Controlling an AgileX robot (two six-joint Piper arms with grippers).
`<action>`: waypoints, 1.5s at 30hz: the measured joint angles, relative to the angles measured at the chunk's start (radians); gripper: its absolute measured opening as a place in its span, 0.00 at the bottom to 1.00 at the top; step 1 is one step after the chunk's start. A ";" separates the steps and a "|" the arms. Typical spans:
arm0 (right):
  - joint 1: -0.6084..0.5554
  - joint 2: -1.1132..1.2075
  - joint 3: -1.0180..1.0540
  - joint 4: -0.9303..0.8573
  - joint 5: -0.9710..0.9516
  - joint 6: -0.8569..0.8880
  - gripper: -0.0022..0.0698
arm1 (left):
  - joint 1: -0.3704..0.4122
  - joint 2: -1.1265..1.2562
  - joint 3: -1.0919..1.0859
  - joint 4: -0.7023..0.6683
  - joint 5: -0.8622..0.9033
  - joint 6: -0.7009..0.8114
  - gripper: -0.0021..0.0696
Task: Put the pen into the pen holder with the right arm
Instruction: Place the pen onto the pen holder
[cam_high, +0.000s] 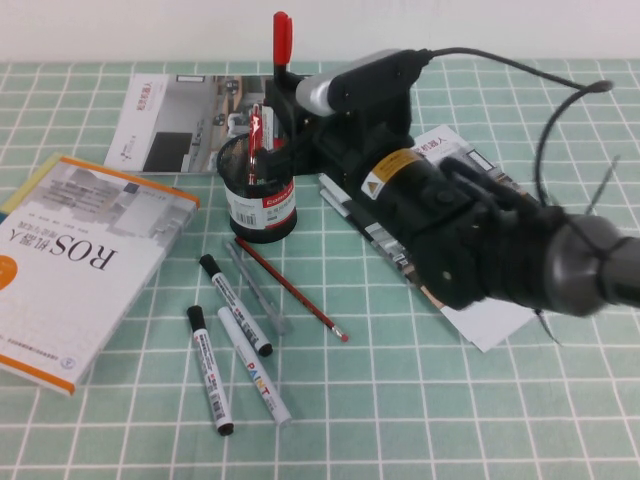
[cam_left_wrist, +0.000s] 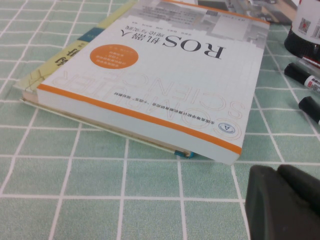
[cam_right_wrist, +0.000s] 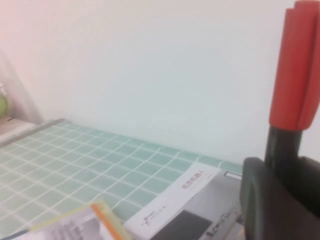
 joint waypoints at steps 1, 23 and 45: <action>-0.002 0.019 -0.014 0.000 -0.009 0.000 0.12 | 0.000 0.000 0.000 0.000 0.000 0.000 0.02; -0.006 0.357 -0.394 -0.045 0.128 0.002 0.12 | 0.000 0.000 0.000 0.000 0.000 0.000 0.02; -0.006 0.357 -0.430 -0.001 0.364 0.002 0.47 | 0.000 0.000 0.000 0.000 0.000 0.000 0.02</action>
